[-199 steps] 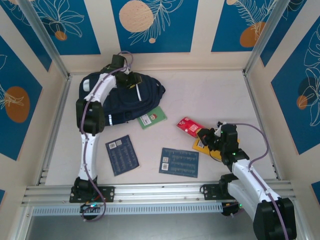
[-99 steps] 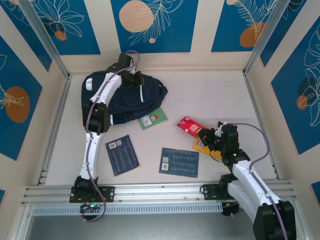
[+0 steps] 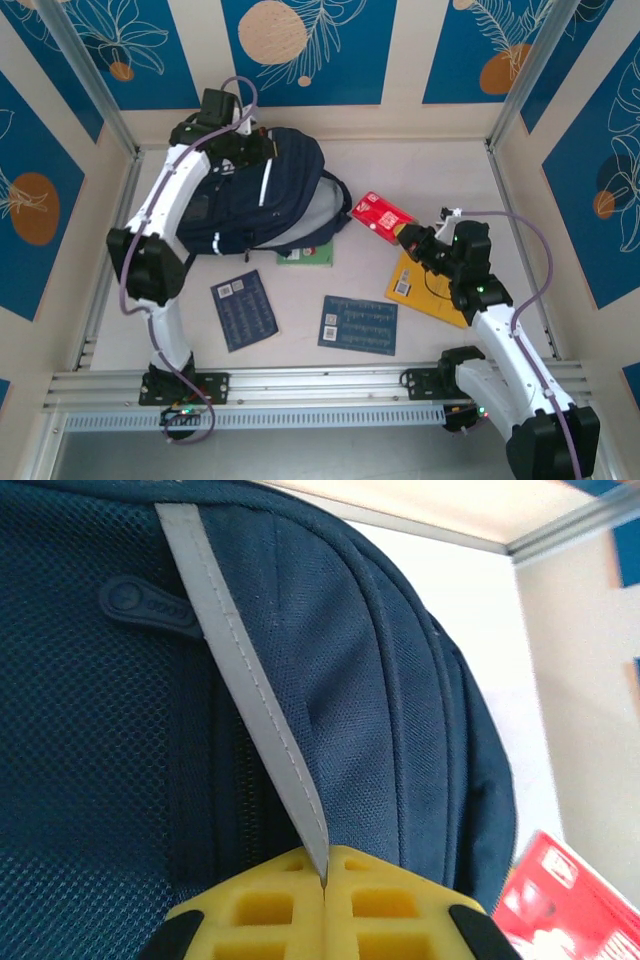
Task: Pack the student bag
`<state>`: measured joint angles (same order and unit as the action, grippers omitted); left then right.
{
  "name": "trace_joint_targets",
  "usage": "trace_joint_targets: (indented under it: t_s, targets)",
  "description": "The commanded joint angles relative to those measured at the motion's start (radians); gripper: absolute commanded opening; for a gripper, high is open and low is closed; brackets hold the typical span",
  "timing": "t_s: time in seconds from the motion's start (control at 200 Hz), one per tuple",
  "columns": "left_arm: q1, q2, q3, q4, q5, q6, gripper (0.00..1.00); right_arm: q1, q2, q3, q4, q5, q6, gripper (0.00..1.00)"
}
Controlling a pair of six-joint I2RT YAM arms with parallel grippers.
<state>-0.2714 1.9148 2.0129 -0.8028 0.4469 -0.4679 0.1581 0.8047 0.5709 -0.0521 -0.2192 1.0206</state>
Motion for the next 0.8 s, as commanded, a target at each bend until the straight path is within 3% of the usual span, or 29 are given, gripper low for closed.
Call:
trace_joint_targets:
  t_s: [0.0, 0.285, 0.385, 0.48, 0.795]
  targets:
    - [-0.026, -0.091, -0.039, 0.088, 0.159, 0.017, 0.00, 0.023, 0.054, 0.060, 0.016, -0.054, -0.028, 0.00]
    - [-0.055, -0.095, -0.045, -0.037, 0.188, 0.075, 0.00, 0.171, 0.326, 0.145, 0.272, -0.132, 0.181, 0.00]
    - [-0.095, -0.073, -0.040, -0.090, 0.142, 0.095, 0.00, 0.199, 0.420, 0.198, 0.358, -0.152, 0.241, 0.00]
    - [-0.145, -0.068, -0.016, -0.159, 0.044, 0.129, 0.29, 0.206, 0.470, 0.234, 0.418, -0.163, 0.266, 0.00]
    - [-0.314, -0.131, 0.092, -0.264, -0.314, 0.236, 0.69, 0.224, 0.494, 0.239, 0.550, -0.184, 0.293, 0.00]
